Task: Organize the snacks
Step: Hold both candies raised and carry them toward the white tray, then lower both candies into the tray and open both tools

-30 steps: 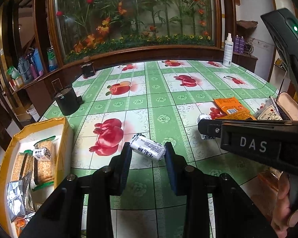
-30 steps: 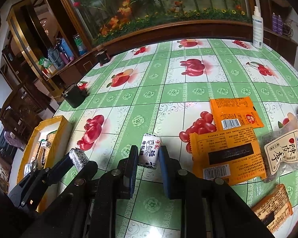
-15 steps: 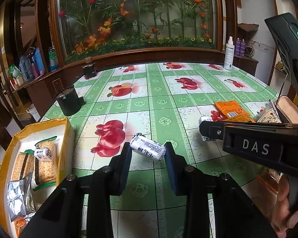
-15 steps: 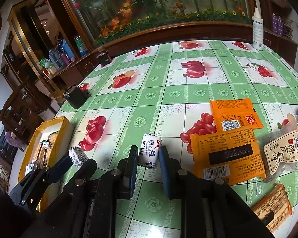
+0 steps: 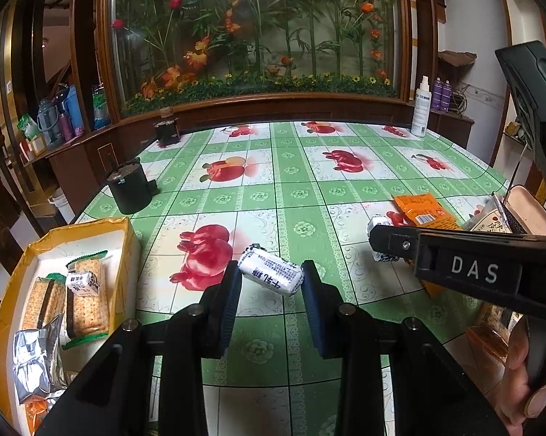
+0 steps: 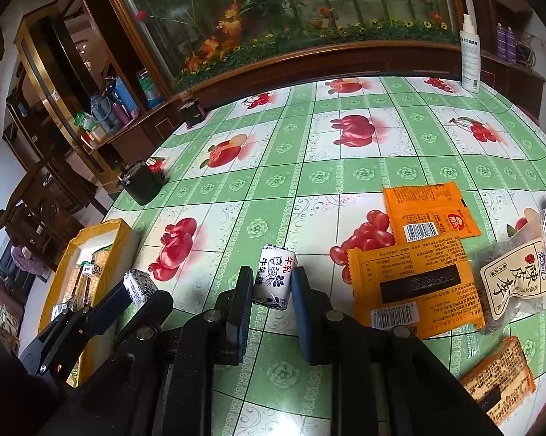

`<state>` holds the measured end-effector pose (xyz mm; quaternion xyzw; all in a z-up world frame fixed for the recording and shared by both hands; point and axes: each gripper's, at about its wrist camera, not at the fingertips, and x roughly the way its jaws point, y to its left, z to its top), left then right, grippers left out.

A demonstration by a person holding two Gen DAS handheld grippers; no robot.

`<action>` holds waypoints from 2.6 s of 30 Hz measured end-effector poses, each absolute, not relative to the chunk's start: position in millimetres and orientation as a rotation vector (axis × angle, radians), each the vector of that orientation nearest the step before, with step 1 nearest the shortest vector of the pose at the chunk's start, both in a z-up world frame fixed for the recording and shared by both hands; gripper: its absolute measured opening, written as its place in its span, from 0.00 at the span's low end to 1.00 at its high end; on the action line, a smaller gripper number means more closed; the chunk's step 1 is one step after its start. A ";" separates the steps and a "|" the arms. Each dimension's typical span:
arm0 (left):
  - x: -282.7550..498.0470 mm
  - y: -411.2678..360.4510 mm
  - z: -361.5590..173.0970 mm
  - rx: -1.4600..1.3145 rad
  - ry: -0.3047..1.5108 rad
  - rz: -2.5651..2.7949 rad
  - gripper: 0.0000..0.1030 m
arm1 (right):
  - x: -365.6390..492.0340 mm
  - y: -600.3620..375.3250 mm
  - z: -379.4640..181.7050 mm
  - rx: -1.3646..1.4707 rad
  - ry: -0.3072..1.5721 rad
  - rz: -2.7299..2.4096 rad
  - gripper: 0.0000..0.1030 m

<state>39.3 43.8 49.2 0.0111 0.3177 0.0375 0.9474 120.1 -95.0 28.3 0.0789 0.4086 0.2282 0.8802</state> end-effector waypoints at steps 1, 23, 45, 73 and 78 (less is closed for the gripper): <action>39.2 43.5 50.4 0.022 0.642 0.076 0.31 | 119.3 -94.5 29.0 0.165 0.848 0.480 0.23; 30.7 44.1 55.4 0.026 0.587 0.104 0.31 | 109.0 -82.3 38.8 0.140 0.789 0.519 0.23; -36.2 67.8 86.3 -0.057 0.555 0.067 0.31 | 63.7 -84.0 33.1 0.257 0.785 0.499 0.23; -105.0 253.1 51.5 -0.347 0.673 0.297 0.32 | -75.6 100.8 28.5 -0.172 0.785 0.902 0.24; -105.6 250.9 44.4 -0.342 0.691 0.294 0.32 | -85.8 109.5 17.1 -0.221 0.799 0.921 0.24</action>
